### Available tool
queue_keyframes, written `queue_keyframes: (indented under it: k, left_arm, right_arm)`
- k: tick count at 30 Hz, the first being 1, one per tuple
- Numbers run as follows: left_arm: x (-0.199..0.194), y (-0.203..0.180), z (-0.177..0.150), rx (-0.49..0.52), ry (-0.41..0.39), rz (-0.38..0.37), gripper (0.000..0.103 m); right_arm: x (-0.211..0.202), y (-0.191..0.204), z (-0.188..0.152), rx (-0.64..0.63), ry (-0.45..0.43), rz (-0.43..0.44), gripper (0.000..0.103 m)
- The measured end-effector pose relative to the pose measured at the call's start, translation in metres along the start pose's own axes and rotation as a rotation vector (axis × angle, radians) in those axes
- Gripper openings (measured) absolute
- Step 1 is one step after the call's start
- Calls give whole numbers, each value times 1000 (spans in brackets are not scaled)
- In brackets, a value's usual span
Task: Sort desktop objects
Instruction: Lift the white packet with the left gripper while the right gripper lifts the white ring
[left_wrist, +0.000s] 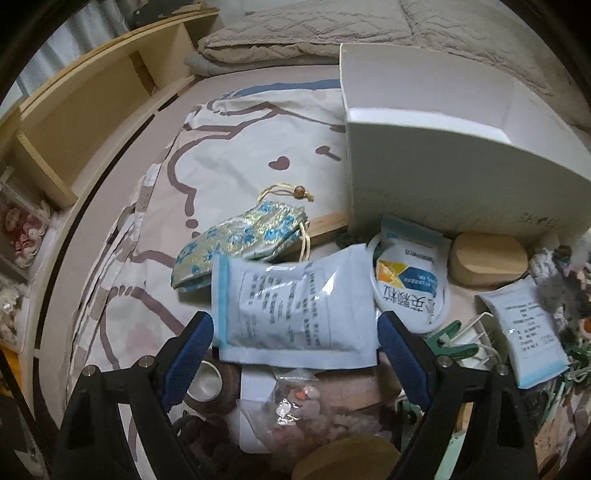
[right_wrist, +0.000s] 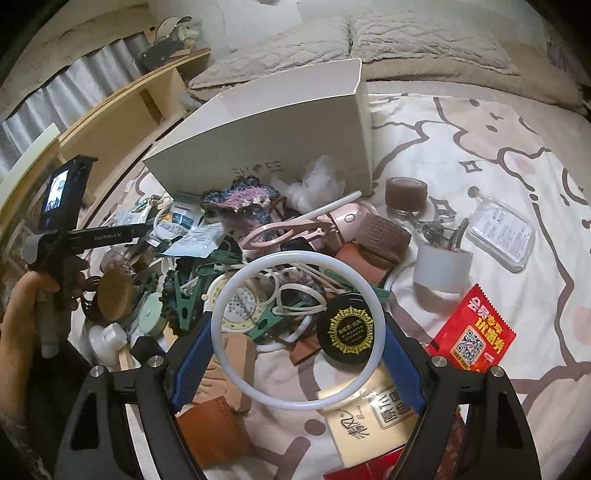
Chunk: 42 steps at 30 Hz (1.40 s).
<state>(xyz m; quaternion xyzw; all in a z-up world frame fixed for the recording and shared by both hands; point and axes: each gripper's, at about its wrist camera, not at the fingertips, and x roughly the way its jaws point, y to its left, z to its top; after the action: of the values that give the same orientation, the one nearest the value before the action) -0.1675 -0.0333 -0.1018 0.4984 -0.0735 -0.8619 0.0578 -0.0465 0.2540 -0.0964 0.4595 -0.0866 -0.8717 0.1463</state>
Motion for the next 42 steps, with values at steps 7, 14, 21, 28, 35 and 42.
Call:
queue_keyframes:
  k: [7,14,21,28,35,42]
  left_arm:
    - [-9,22,7,-47,3,-189,96]
    - [-5,46,15,-151,19,-278,100]
    - [10,54,15,-238,108,-394,103]
    - [6,59,13,-235,97,-307,103]
    - [12,59,12,-237,121,-293,103]
    - [21,38,12,-197,150,-275,103]
  right_arm:
    - [-5,0,-2,24,-18,12,85]
    - [-5,-5,-3,54,-27,26,85]
    - [-1,-12,-4,94,-29,44,85]
    - [5,-12,-6,94,-20,48,85]
    - [10,-12,-6,102,-15,53,85]
    - [12,-11,-5,104,-18,59,85]
